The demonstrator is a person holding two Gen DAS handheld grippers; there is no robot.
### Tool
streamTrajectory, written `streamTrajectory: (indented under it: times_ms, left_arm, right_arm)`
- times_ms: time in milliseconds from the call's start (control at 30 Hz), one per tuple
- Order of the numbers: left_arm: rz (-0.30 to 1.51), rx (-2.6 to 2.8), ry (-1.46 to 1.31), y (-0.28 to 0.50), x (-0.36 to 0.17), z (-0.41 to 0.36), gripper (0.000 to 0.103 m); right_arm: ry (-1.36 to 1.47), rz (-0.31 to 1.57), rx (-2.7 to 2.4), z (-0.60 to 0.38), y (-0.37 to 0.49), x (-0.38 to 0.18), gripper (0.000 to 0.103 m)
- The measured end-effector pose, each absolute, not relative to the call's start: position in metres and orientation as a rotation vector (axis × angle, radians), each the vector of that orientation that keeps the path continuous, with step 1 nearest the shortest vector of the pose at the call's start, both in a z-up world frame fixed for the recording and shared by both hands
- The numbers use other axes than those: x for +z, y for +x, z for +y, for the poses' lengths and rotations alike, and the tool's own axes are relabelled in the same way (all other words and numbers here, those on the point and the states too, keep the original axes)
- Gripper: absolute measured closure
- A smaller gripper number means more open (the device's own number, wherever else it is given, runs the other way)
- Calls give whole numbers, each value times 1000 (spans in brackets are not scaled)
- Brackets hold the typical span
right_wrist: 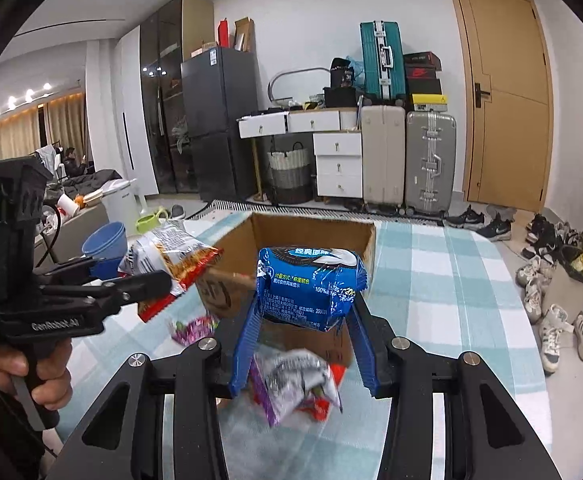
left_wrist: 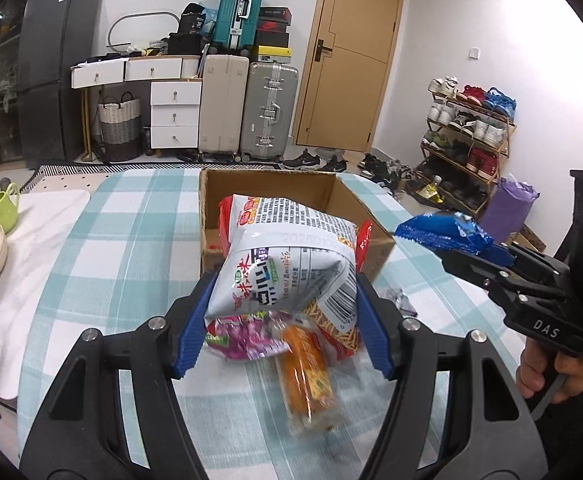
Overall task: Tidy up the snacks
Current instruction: 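Lift both held packs and carry them over the open box, then open both tools to drop the chip bag and Oreo pack into the box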
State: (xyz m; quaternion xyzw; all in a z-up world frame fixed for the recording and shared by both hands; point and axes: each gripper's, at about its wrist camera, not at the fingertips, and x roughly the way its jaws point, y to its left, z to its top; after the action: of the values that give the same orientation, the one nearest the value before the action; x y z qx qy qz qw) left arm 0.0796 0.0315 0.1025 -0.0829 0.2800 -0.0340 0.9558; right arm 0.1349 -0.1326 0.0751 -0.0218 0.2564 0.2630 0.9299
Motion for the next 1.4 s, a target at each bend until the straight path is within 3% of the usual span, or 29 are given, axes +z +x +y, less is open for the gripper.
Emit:
streamTrajectory:
  times_ms: [400,1400]
  left_arm:
    - [564,-32,-161,151,116,51,39]
    - [642,-10,-128,280,55,43,39]
  right_arm:
    - [-40,543,545,-116,167,79,59]
    - [-47,643,539,-94,233,39,59]
